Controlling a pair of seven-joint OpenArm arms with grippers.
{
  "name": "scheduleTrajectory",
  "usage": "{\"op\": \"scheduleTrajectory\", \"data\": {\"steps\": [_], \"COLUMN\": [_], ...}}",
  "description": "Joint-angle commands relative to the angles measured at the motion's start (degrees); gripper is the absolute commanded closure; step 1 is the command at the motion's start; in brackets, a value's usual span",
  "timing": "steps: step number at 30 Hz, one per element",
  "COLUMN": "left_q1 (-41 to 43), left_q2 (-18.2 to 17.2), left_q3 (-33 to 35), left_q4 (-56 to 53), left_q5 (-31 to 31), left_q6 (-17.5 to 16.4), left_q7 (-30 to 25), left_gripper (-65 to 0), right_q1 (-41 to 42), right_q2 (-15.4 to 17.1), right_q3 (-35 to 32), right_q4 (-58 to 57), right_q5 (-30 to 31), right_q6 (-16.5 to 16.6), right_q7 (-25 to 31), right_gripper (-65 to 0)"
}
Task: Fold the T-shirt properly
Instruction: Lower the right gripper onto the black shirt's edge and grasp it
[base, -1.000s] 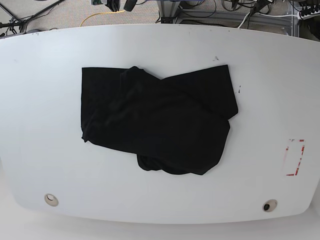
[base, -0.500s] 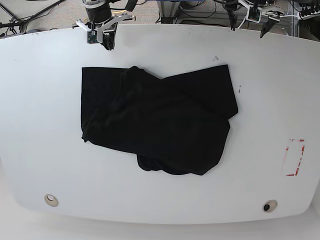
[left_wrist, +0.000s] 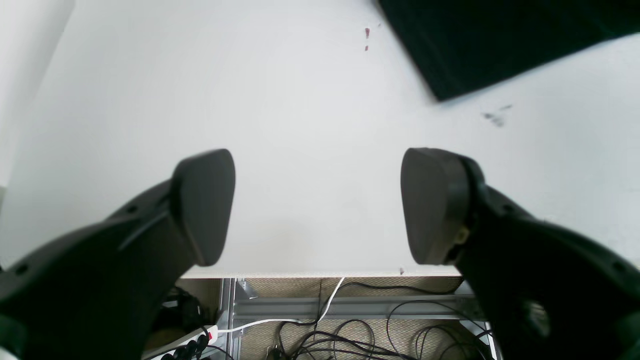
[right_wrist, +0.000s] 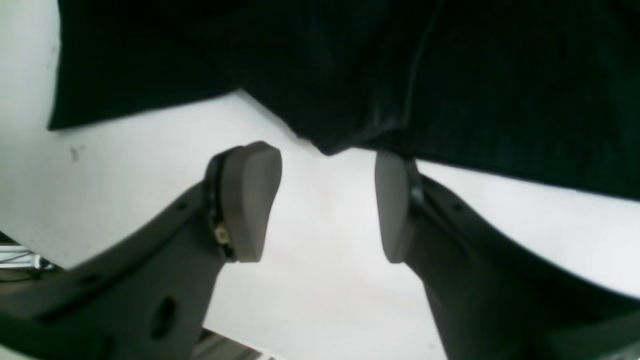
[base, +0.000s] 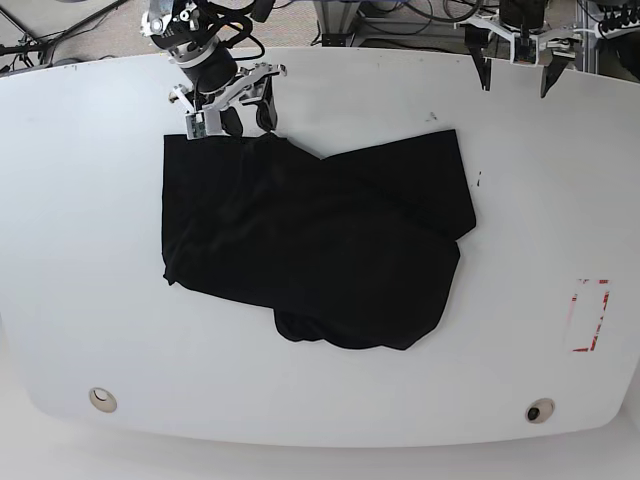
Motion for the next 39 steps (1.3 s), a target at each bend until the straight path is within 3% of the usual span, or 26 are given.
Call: {"op": "scheduleTrajectory", "data": {"steps": [1, 7, 20, 39], "left_q1": [0.6, -1.0, -3.4, -3.3], "left_q2": [-0.1, -2.1, -4.7, -4.7], "left_q3": [-0.1, -0.2, -0.2, -0.1], "left_q4": [0.9, 0.8, 0.8, 0.8], "left_q5": [0.2, 0.5, 0.5, 0.5], "left_q6": [0.4, -0.6, -0.9, -0.9], "left_q7": [-1.5, -1.5, -1.5, -1.5], "left_gripper": [-49.0, -49.0, -48.8, -48.6], "right_q1": [1.3, 6.7, 12.5, 12.3], "right_q2": [1.1, 4.4, 5.7, 5.4], "right_q3": [0.0, 0.0, 2.0, 0.1], "right_q4": [0.0, -5.2, -14.9, -14.3], "right_q5": [4.7, 13.0, 13.0, 13.5], "right_q6": [0.4, -0.1, -0.1, 0.4], "right_q7": [-0.7, -4.6, -5.3, -6.7], "right_gripper": [-31.9, -31.9, -32.5, -32.5]}}
